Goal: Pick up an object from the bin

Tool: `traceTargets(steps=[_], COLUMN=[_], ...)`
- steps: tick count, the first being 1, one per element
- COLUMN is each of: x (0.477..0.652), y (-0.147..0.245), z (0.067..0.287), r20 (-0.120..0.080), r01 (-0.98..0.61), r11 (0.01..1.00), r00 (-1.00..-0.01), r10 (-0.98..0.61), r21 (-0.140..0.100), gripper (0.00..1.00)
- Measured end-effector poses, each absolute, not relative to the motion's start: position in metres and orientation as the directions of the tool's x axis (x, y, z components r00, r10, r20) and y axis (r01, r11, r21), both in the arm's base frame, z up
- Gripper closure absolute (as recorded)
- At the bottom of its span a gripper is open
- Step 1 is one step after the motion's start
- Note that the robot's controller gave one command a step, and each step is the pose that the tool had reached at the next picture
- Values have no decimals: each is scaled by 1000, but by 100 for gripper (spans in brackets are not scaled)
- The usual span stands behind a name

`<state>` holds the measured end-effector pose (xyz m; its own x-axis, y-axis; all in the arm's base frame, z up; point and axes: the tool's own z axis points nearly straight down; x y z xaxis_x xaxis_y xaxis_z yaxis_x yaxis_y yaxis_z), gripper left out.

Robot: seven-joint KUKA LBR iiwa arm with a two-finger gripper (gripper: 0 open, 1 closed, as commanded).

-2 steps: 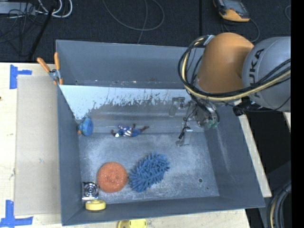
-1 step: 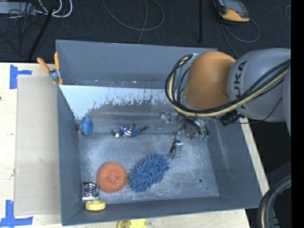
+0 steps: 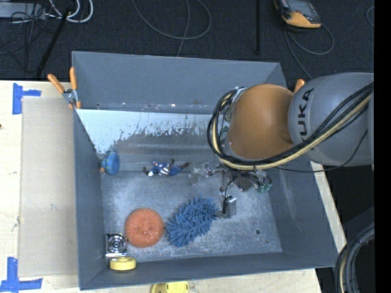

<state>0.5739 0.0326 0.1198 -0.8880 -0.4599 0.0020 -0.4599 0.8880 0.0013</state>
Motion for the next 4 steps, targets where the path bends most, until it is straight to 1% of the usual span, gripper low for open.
traceTargets(steps=[1, 2, 3, 4], x=[567, 555, 555, 555], y=[57, 75, 84, 84], z=[127, 86, 70, 70], r20=[1, 0, 1, 1], r01=[-448, -679, -700, -700], r11=[894, 734, 714, 714], r00=[-894, -734, -714, -714], r10=[-448, -679, -700, -700], r21=[2, 1, 2, 2], gripper=[0, 0, 100, 100])
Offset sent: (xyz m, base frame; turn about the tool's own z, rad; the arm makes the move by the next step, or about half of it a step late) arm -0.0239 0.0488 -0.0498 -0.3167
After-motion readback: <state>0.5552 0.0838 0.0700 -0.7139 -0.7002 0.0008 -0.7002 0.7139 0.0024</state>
